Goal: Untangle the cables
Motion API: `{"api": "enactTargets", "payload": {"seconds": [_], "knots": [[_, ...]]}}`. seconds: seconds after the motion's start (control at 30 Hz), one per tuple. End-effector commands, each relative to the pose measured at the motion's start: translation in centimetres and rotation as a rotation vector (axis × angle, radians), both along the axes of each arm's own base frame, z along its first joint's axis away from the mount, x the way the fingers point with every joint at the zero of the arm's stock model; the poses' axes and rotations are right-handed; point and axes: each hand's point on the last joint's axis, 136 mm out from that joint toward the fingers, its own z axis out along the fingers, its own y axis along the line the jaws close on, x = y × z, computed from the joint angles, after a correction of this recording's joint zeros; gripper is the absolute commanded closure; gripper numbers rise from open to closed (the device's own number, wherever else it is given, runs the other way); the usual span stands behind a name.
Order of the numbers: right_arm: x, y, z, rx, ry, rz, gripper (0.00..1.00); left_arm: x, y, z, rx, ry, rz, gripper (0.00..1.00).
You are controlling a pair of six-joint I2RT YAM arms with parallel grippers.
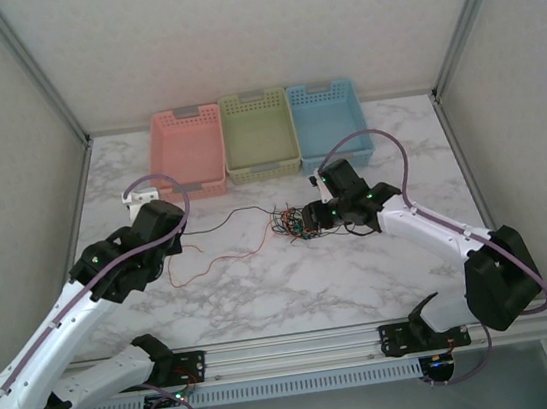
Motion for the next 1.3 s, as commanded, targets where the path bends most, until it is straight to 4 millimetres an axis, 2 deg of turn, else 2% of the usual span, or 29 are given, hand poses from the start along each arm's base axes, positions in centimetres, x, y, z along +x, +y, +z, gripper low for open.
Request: {"api": "enactTargets", "payload": {"seconds": [0.0, 0.33, 0.5, 0.57, 0.63, 0.73, 0.87, 1.1, 1.27], "knots": [[-0.1, 0.9, -0.1, -0.002, -0.017, 0.074, 0.49, 0.0, 0.7, 0.2, 0.022, -0.002, 0.014, 1.00], [0.8, 1.8, -2.6, -0.066, 0.042, 0.100, 0.49, 0.1, 0.4, -0.2, 0.027, 0.011, 0.006, 1.00], [1.0, 1.7, -4.3, -0.126, 0.073, 0.110, 0.50, 0.0, 0.5, -0.3, 0.031, 0.011, 0.006, 1.00], [0.9, 1.7, -4.6, -0.138, 0.070, 0.115, 0.53, 0.1, 0.5, -0.4, 0.035, 0.017, 0.008, 1.00], [1.0, 1.5, -4.6, -0.140, 0.061, 0.107, 0.64, 0.2, 0.4, -0.5, 0.038, 0.020, 0.008, 1.00], [1.0, 1.7, -4.0, -0.119, 0.037, 0.108, 0.84, 0.2, 0.5, -0.3, 0.036, 0.017, 0.012, 1.00], [1.1, 1.5, -2.3, -0.101, -0.010, 0.101, 0.99, 0.1, 0.9, 0.2, 0.045, 0.007, 0.022, 1.00], [1.3, 1.2, 1.6, -0.035, -0.111, 0.064, 1.00, -0.1, 1.1, 0.4, 0.040, 0.001, 0.027, 1.00], [1.3, 0.9, 3.2, -0.015, -0.146, 0.046, 1.00, -0.4, 1.5, 0.6, 0.037, -0.009, 0.033, 1.00]]}}
